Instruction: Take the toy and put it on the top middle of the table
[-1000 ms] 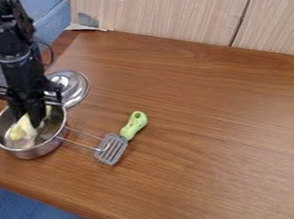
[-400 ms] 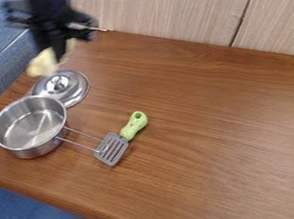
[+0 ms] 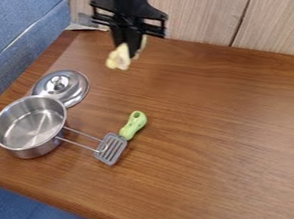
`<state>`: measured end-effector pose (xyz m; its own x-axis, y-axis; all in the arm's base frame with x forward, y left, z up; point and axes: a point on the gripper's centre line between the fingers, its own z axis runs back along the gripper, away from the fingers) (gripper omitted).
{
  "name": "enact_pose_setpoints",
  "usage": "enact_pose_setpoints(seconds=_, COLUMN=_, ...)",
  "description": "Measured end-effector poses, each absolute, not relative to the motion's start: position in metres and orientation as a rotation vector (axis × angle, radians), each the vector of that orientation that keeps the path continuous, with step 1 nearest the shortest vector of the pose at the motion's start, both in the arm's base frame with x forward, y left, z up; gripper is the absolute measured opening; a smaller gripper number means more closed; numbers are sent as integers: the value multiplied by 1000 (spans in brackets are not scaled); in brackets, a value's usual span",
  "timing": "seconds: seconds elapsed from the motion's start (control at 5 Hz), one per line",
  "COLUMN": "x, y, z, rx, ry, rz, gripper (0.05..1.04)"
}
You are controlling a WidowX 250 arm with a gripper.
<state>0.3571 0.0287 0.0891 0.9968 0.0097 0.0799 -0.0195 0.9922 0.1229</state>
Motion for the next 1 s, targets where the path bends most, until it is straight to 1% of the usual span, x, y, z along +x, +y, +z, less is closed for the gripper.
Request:
enact_pose_setpoints(seconds=0.2, x=374, y=20, z=61, rx=83, ry=-50, rz=-23, gripper=120)
enact_pose_setpoints(seconds=0.4, x=377, y=14, z=45, rx=89, ry=-40, rz=-71, gripper=146)
enact_pose_setpoints(seconds=0.6, x=377, y=10, z=35, rx=96, ry=-5, rz=-92, gripper=356)
enact_pose_setpoints(seconds=0.8, x=374, y=10, z=33, rx=106, ry=-1, rz=-76, gripper=660)
enact_pose_setpoints(seconds=1.0, x=372, y=13, z=42, rx=119, ry=-18, rz=-63, gripper=944)
